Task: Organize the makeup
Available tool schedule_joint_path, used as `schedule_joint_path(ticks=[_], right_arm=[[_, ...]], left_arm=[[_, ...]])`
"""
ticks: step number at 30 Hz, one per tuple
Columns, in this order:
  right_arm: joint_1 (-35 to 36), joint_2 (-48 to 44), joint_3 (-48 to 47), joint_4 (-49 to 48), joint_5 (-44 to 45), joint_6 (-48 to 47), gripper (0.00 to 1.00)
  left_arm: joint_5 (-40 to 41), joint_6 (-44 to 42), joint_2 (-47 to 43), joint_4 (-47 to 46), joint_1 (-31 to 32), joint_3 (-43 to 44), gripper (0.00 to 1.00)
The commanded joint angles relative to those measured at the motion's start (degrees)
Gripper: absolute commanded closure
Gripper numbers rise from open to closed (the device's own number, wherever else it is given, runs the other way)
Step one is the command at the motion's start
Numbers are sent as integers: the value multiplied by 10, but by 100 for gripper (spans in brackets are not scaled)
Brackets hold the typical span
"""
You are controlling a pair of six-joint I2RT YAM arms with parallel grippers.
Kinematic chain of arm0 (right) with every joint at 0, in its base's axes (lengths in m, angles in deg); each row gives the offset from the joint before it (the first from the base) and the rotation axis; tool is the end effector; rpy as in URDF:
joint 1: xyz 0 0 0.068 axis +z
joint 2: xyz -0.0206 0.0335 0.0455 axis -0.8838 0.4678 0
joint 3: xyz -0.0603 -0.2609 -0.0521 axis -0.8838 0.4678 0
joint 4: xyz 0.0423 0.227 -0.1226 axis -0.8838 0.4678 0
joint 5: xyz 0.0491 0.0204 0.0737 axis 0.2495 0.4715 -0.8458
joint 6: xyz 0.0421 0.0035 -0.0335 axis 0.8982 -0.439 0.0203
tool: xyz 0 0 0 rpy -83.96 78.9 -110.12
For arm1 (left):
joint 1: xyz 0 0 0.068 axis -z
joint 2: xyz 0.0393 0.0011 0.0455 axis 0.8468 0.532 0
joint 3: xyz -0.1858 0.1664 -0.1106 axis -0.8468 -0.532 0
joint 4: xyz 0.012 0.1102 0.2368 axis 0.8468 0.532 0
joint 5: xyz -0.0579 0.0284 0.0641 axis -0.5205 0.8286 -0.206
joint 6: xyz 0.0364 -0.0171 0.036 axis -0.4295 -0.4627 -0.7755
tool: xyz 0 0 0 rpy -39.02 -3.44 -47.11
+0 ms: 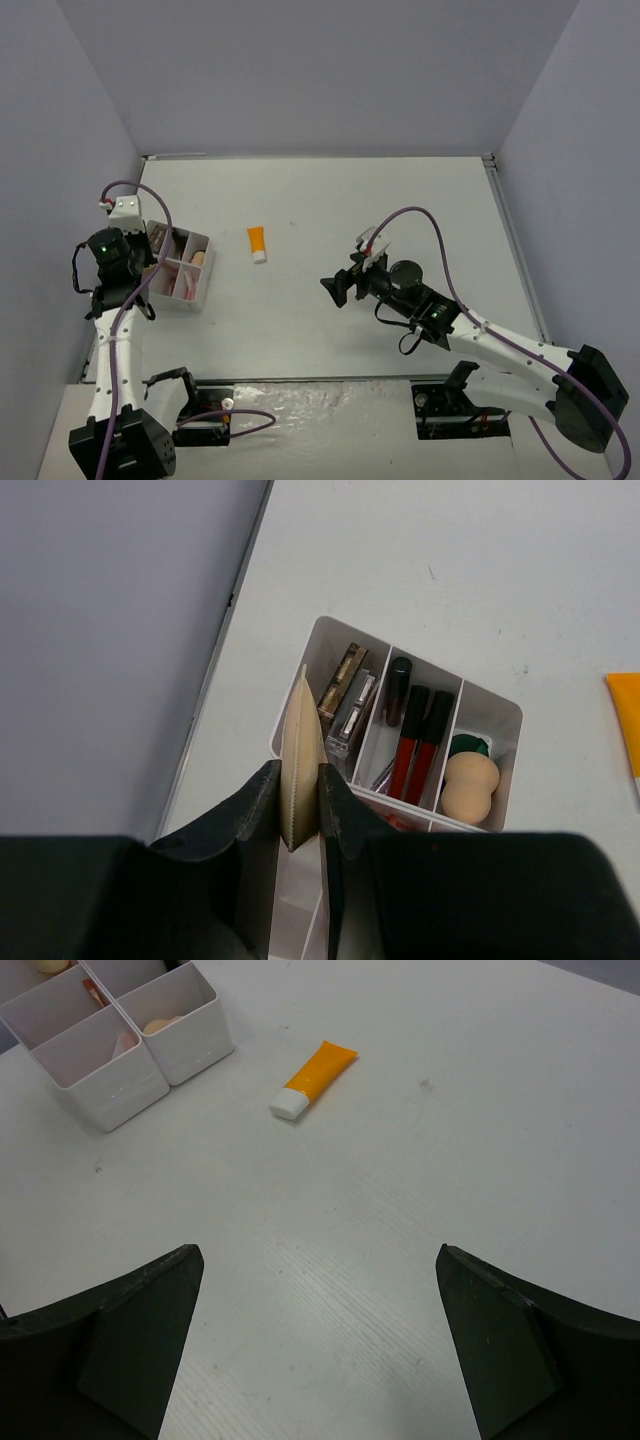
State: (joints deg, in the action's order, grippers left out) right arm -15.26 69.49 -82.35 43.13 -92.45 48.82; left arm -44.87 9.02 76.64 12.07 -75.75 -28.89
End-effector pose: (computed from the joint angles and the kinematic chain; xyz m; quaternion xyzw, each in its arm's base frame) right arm 0.1565 0.1714 0.2709 -0.2719 0.6395 0.3425 0.6323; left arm 0.2048 0.0612 0.3119 -0.0541 0.7946 0.0676 0.6009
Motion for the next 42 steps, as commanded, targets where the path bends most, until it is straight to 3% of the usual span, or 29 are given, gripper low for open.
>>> schedule_joint_path(ticks=[1,8,16,25,36,42], right_arm=[[-4,-14,-5,-46,-2,0,0],[-4,-10,-6,-47,-6,0,1],[-4,-10,-6,-45,-8,-2,1],[-4,-10,-6,-44,-10,-3,1],[-4,-5,-11,-37,-9,-5,1],[-4,23,-28,-18,2,3,1]], left_arm=[[-9,5,-1,-89,-8,2,100],[2,17,-2,-117,-18,-36,99],[3,20,6,-149,-24,-60,92],[9,23,23,-150,-29,-70,62],[6,36,25,-147,-29,-58,47],[-17,124,18,-77,-22,12,32]])
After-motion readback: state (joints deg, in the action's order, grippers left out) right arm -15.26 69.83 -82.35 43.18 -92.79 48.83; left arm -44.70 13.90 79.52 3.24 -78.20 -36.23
